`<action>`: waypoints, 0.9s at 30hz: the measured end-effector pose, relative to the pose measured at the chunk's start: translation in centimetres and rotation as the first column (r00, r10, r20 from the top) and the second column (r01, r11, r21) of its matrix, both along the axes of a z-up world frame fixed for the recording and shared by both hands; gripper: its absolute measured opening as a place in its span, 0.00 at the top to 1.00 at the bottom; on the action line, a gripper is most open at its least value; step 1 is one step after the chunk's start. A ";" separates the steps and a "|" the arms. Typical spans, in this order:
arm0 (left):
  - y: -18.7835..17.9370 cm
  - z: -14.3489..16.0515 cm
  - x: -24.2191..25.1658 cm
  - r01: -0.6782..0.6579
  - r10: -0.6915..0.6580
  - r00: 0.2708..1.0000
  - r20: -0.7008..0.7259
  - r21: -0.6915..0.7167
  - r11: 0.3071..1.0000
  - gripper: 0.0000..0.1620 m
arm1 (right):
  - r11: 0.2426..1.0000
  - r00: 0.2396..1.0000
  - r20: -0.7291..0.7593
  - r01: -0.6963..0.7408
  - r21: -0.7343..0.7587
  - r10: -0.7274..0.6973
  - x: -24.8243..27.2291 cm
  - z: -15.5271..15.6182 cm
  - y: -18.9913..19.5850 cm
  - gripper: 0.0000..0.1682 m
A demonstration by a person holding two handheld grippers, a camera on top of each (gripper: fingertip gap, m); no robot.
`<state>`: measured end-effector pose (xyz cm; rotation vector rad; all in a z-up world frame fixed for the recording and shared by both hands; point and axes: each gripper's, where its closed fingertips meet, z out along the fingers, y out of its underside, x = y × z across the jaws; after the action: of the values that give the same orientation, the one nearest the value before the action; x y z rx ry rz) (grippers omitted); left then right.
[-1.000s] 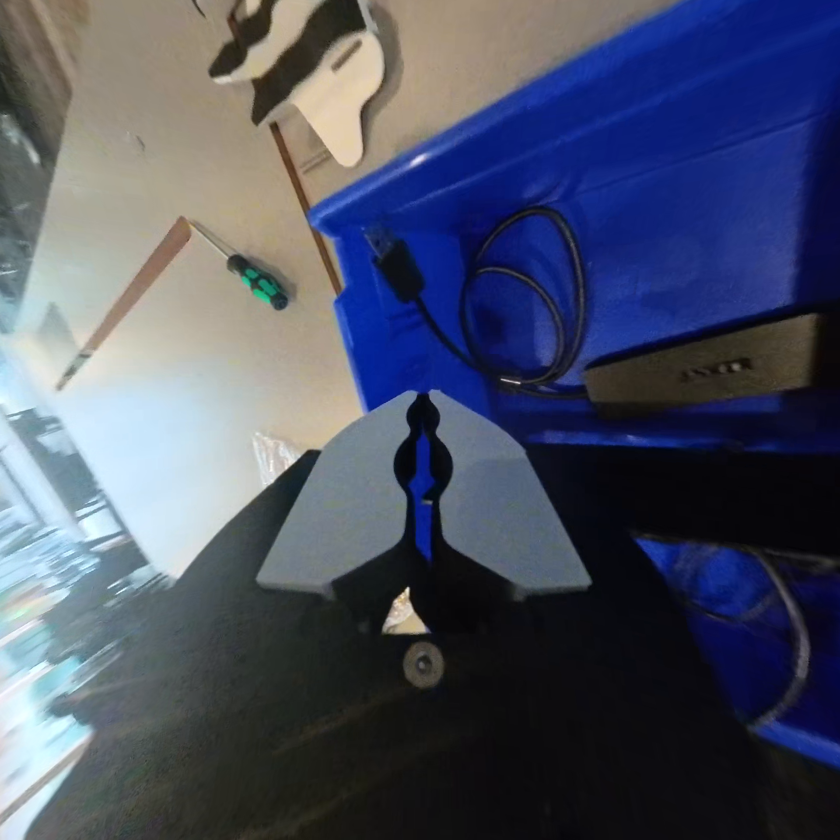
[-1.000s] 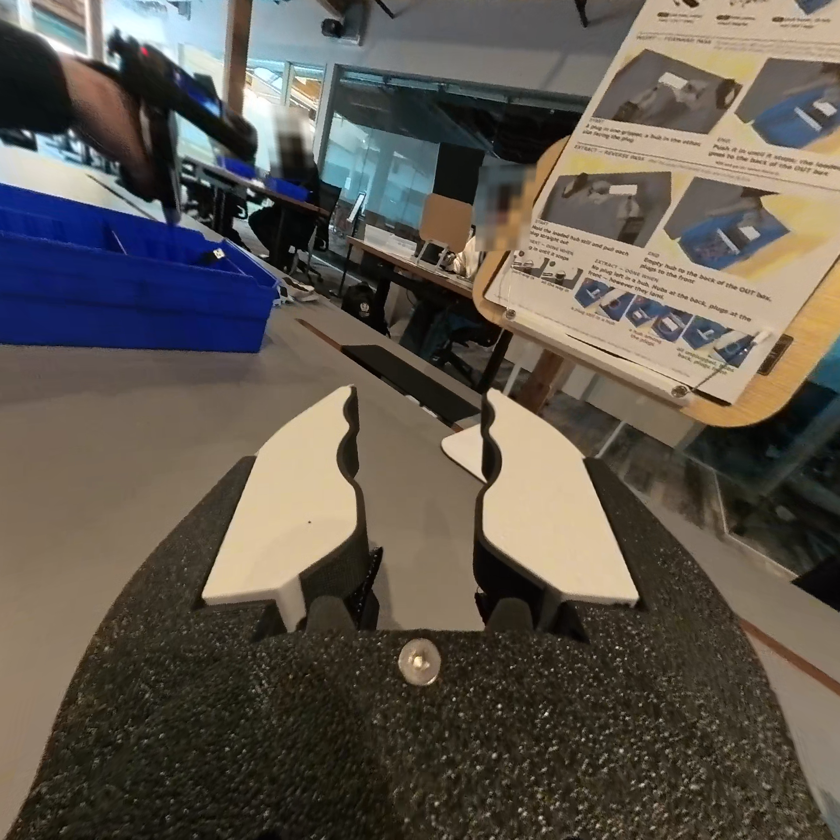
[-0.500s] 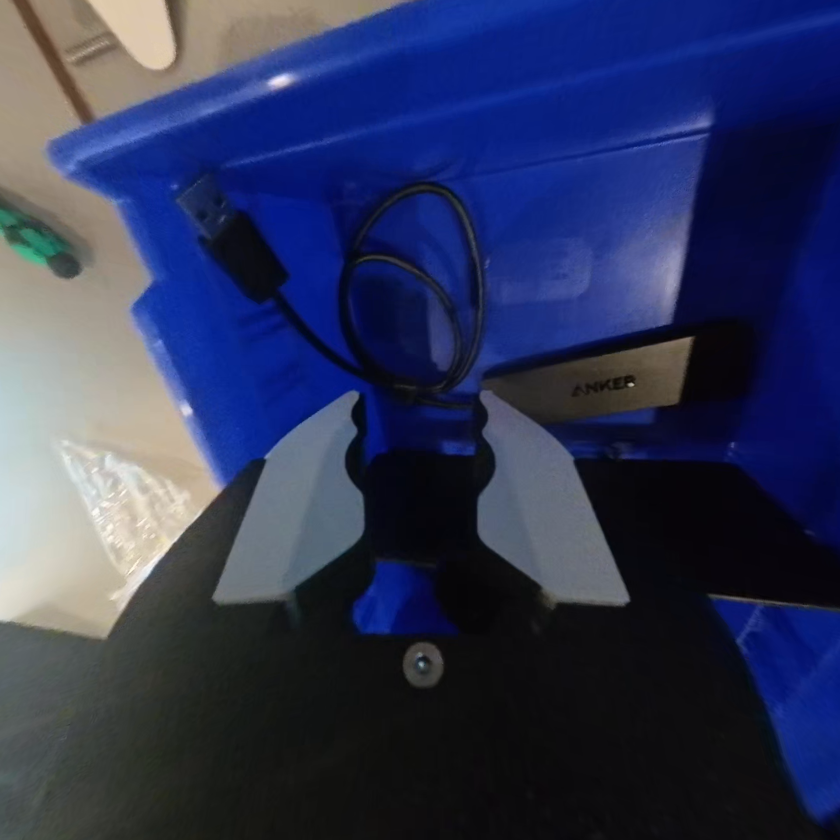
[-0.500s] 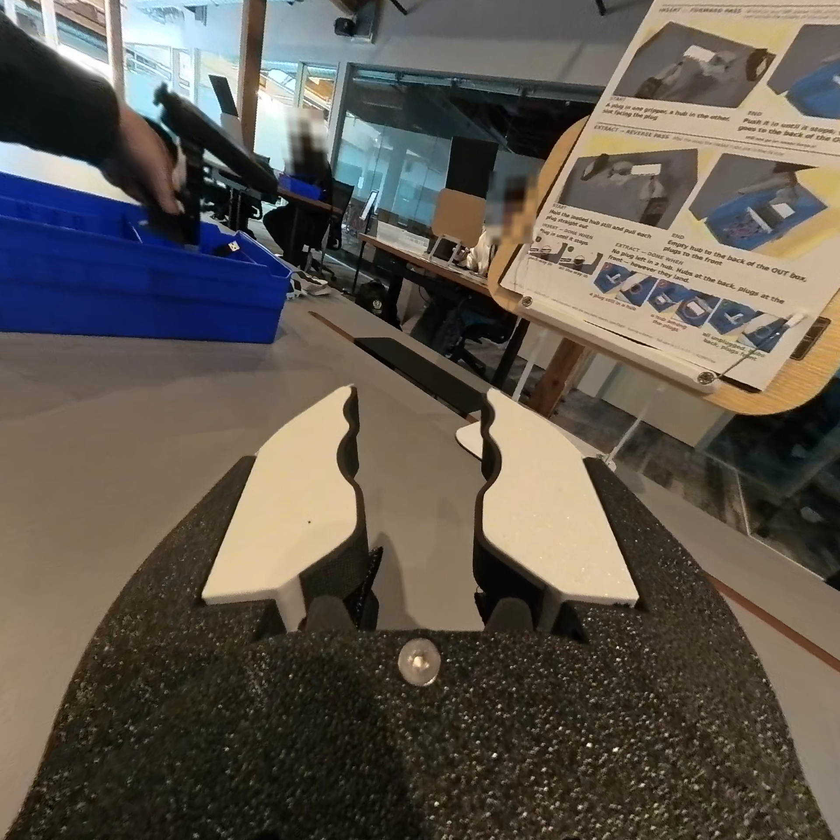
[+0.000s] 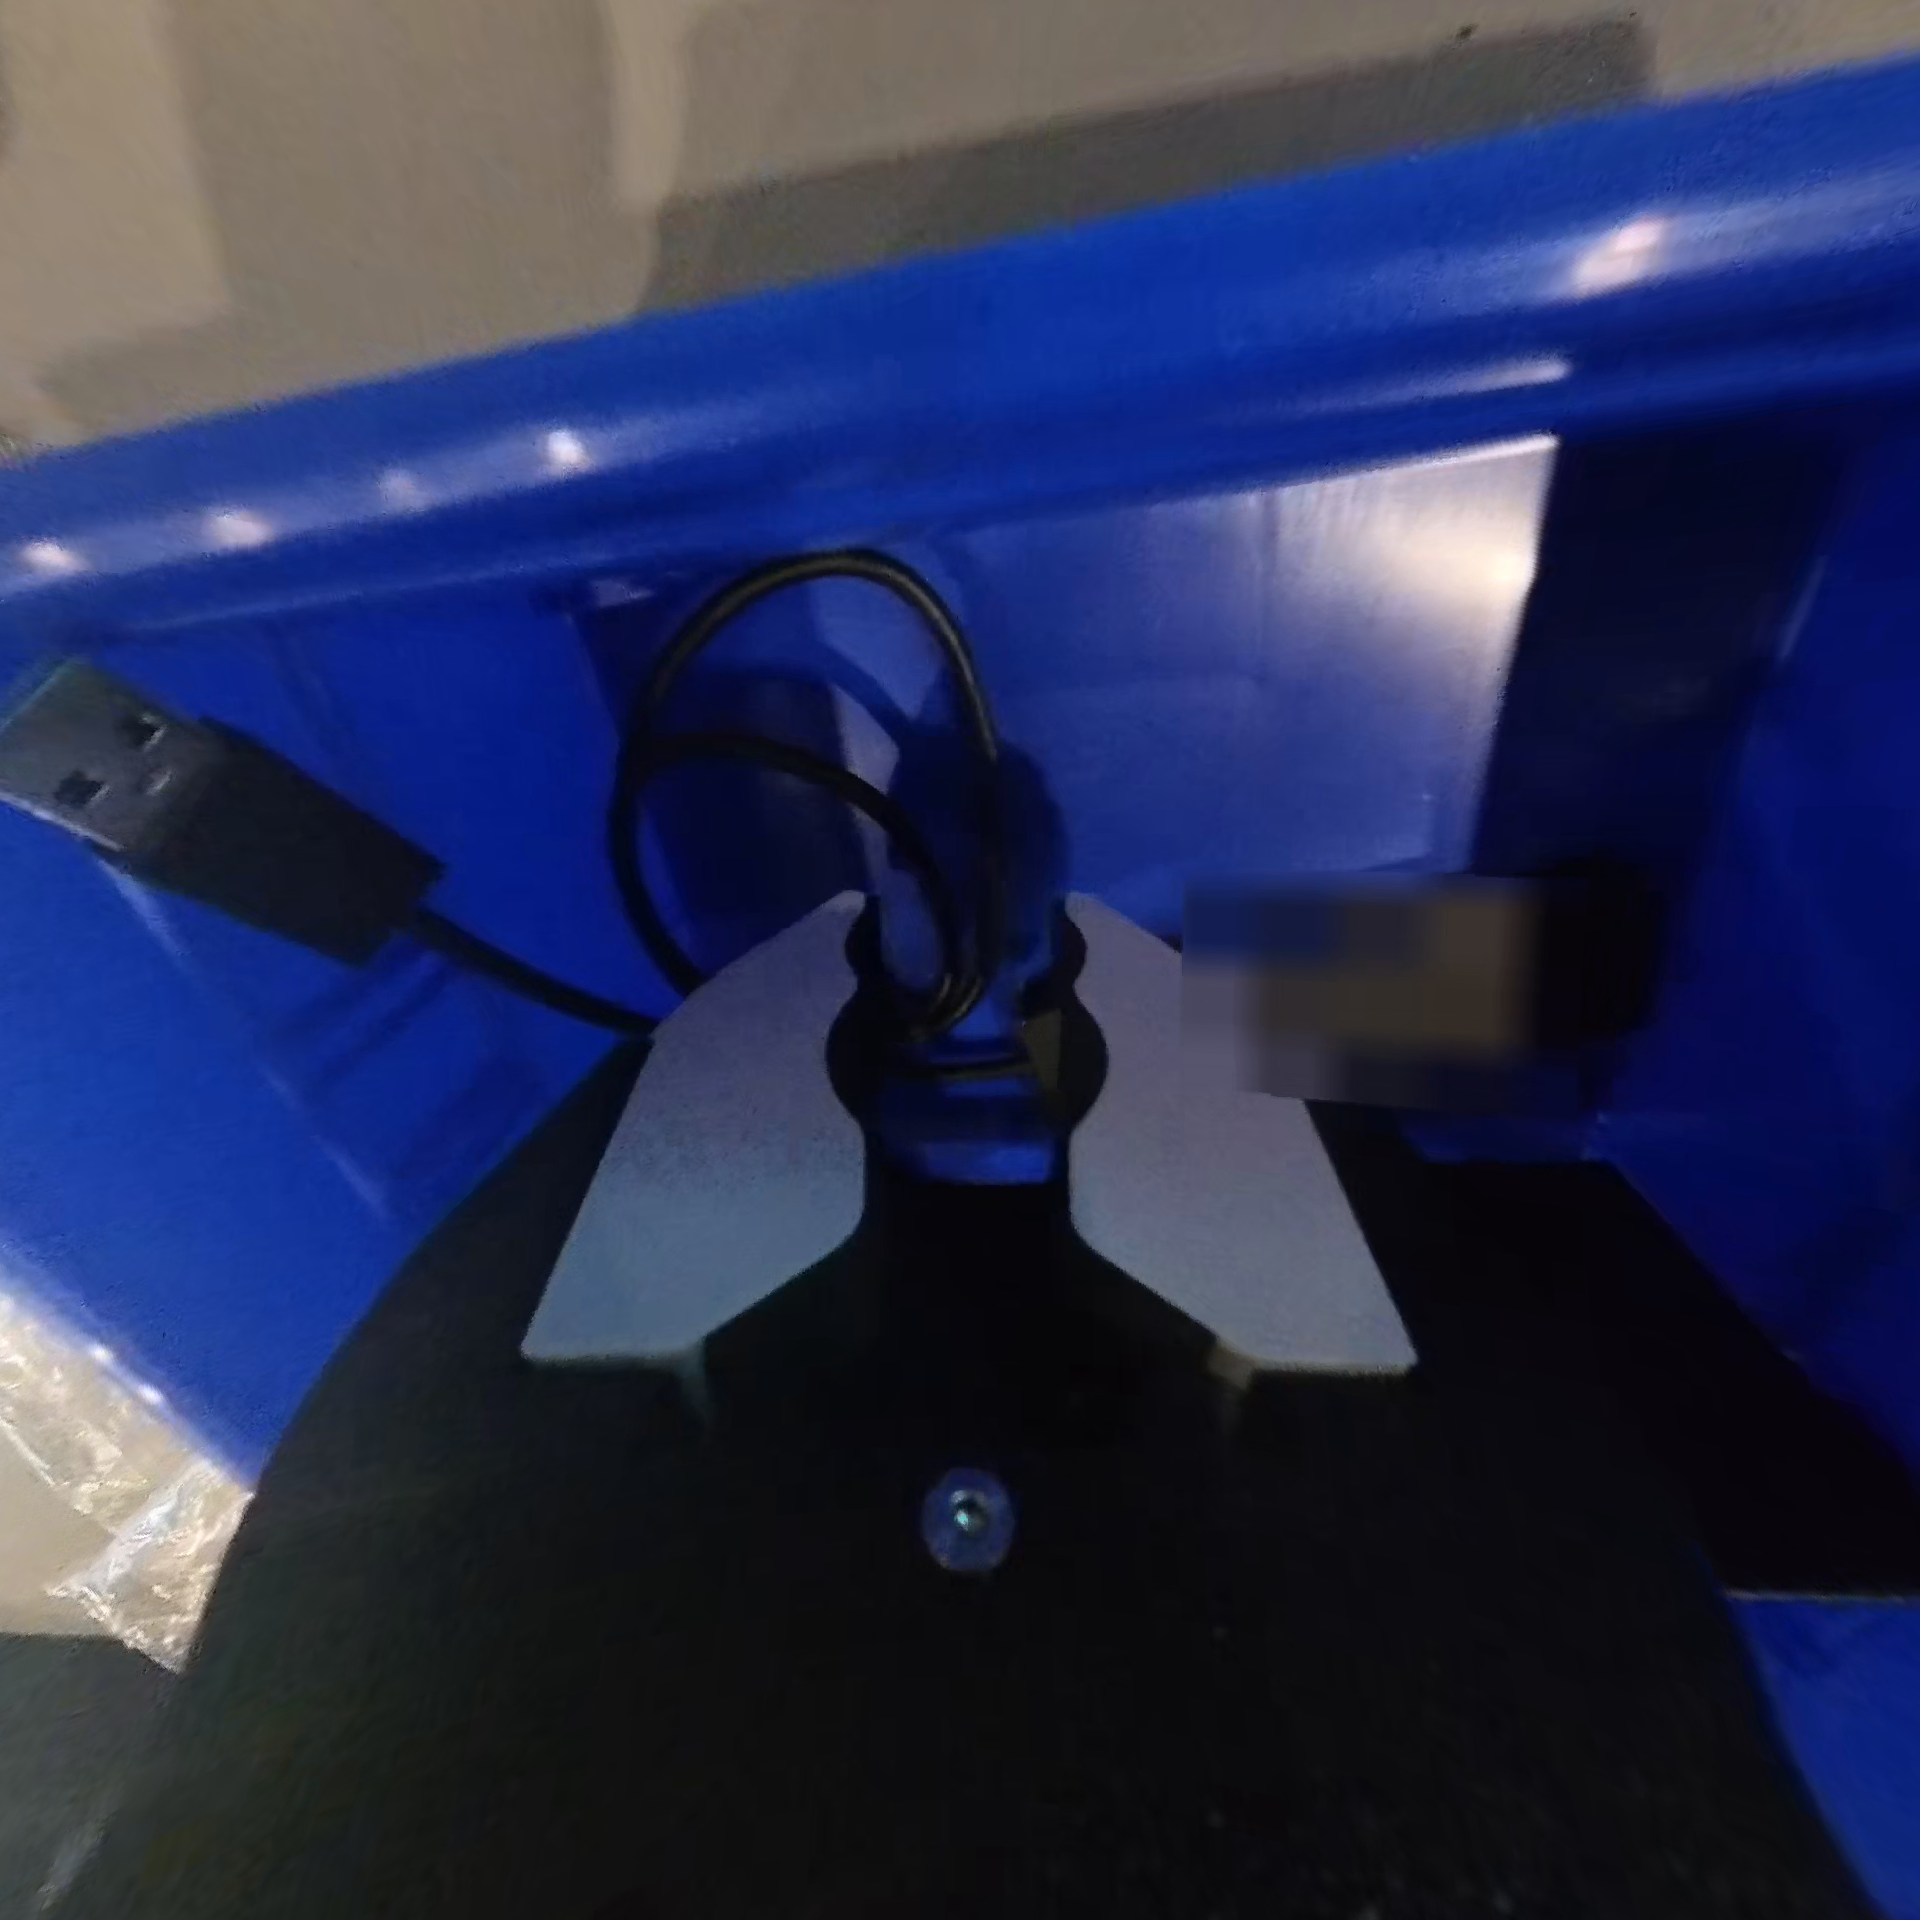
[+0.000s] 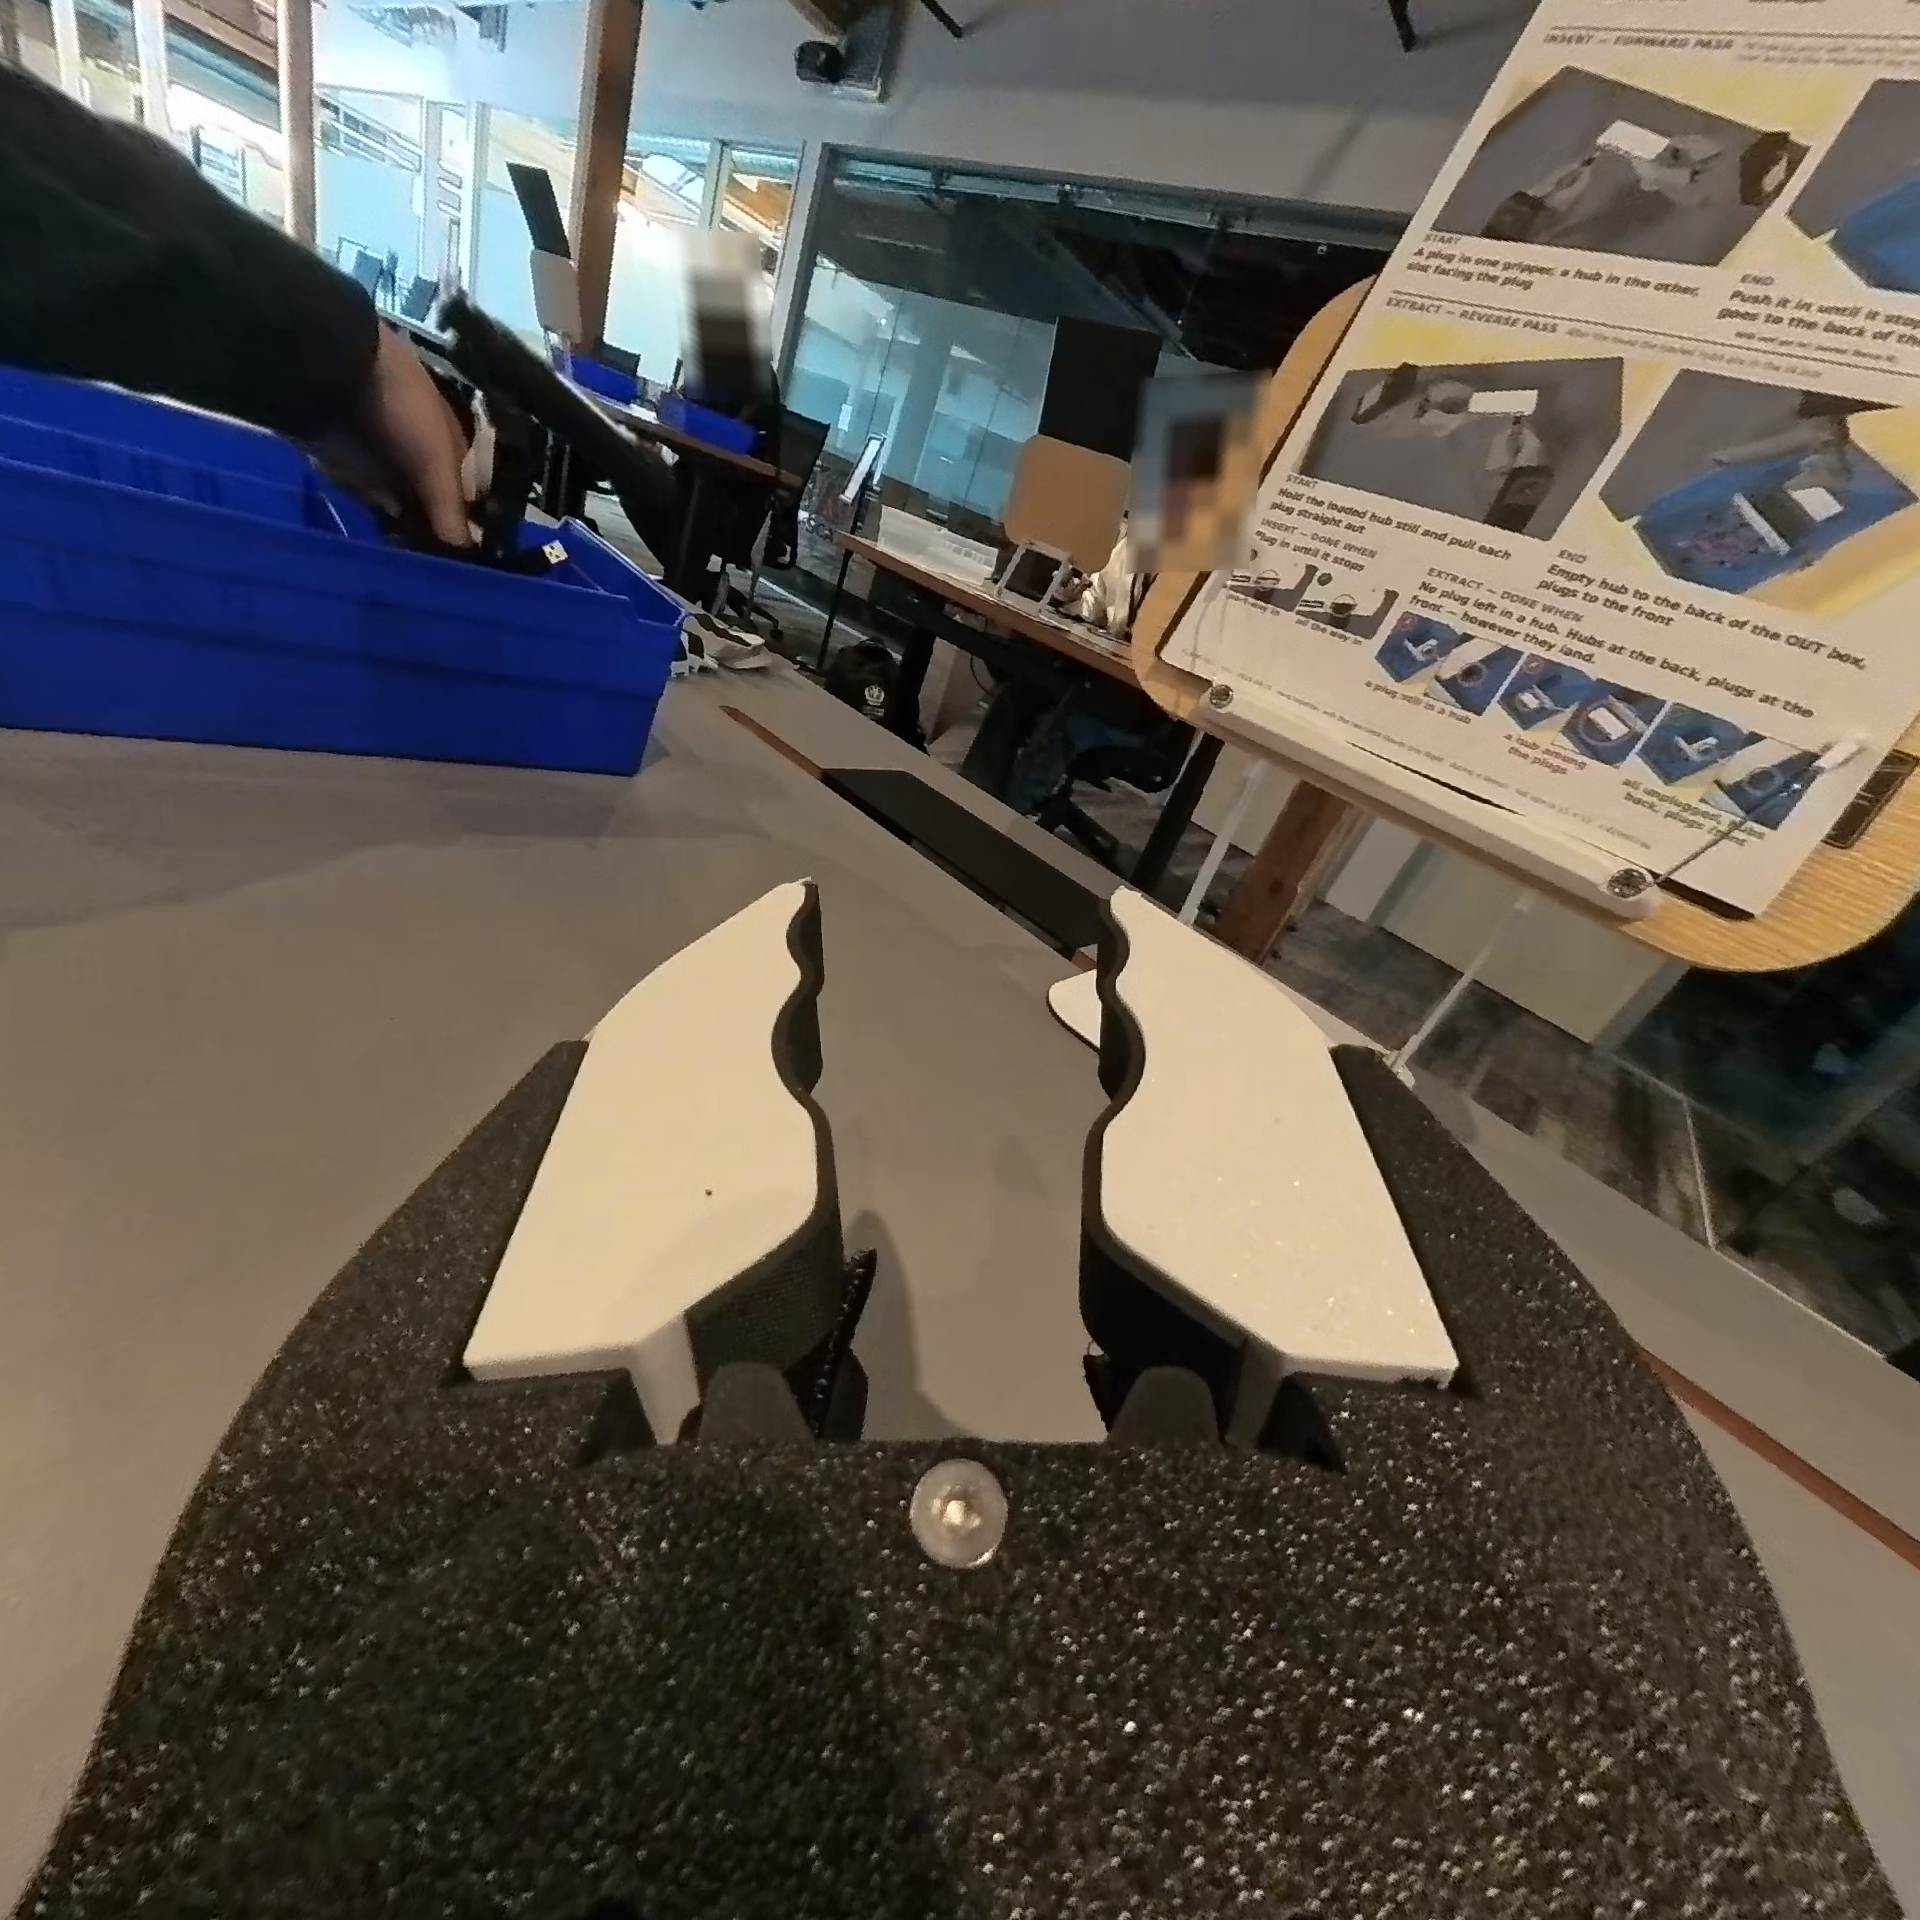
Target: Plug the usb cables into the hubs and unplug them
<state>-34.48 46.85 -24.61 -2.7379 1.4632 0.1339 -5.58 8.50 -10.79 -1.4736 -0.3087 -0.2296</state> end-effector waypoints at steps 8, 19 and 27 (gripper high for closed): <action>-0.5 -0.9 0.2 0.032 -0.031 0.999 0.025 -0.038 0.999 0.94 | 1.000 1.000 0.004 -0.003 -0.007 0.003 -0.1 -0.2 0.1 0.70; -0.5 5.0 -0.4 0.042 -0.044 0.996 0.083 0.021 0.999 0.95 | 0.999 0.999 0.033 0.034 -0.011 -0.033 0.7 -0.8 0.2 0.72; -1.7 17.9 1.3 0.096 -0.157 0.963 0.220 0.264 0.960 0.96 | 0.996 0.998 0.014 0.062 0.068 -0.064 1.6 -0.5 -0.2 0.72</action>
<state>-33.22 45.15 -6.69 -2.3590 1.4401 -0.0149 -3.99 8.30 -11.34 -1.4168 -0.2655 -0.3001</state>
